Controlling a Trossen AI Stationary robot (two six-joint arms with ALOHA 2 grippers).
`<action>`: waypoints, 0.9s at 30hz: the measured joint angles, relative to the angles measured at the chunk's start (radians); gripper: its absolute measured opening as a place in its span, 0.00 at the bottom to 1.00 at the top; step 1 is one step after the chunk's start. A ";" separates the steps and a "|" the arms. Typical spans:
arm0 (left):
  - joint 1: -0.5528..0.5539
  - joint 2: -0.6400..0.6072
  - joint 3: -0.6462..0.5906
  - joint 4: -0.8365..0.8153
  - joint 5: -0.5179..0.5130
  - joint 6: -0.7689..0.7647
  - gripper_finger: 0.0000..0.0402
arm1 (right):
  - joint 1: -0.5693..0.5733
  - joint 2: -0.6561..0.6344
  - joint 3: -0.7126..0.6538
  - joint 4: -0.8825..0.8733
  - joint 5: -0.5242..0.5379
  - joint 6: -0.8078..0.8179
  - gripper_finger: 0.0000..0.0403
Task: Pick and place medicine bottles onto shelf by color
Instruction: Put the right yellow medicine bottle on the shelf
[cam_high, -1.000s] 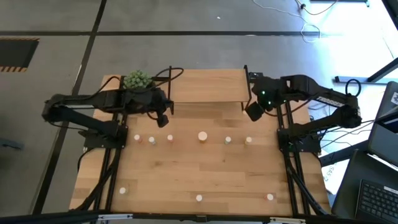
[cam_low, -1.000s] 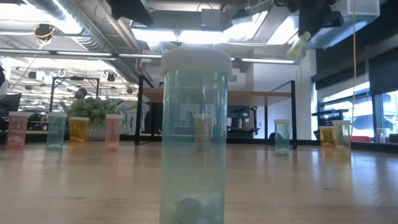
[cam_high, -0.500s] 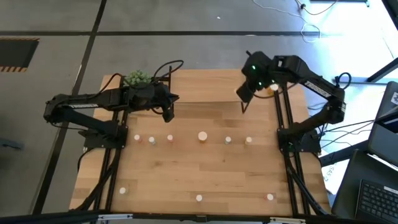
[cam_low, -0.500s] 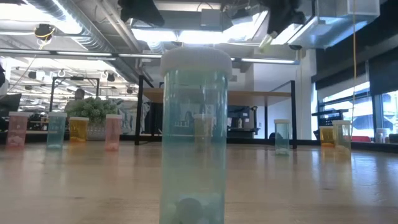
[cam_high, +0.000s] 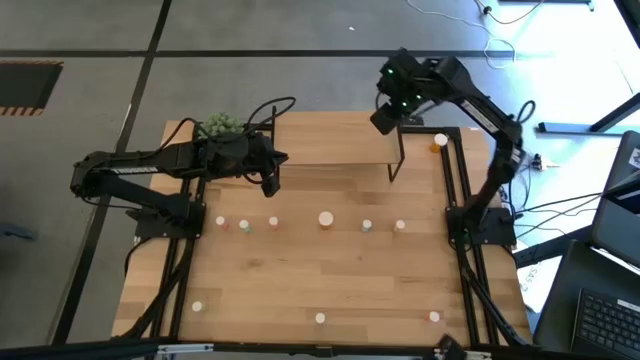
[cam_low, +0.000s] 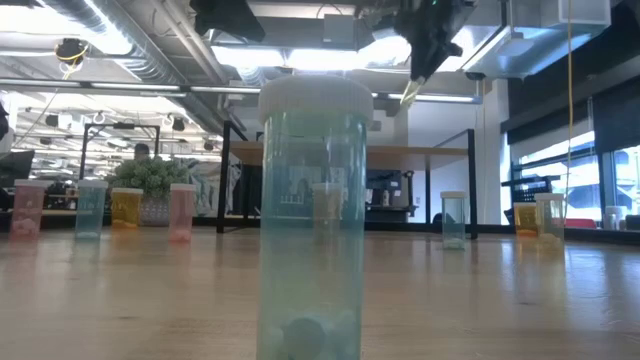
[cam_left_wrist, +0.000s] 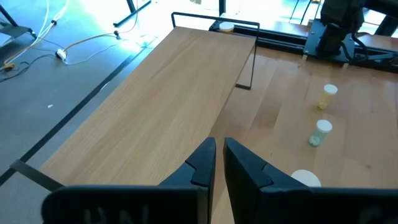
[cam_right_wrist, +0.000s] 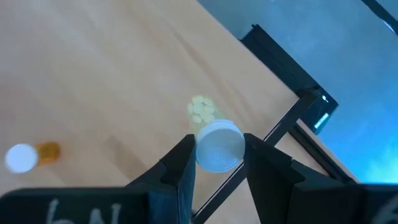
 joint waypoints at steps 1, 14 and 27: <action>0.000 0.000 0.000 0.000 0.000 0.000 0.07 | -0.008 0.017 0.010 0.001 0.000 -0.013 0.31; 0.000 0.000 0.000 0.000 0.000 0.000 0.07 | -0.090 0.176 0.062 -0.002 0.001 -0.070 0.31; 0.000 0.000 -0.001 0.000 0.000 0.000 0.07 | -0.127 0.197 0.057 -0.060 0.027 -0.063 0.31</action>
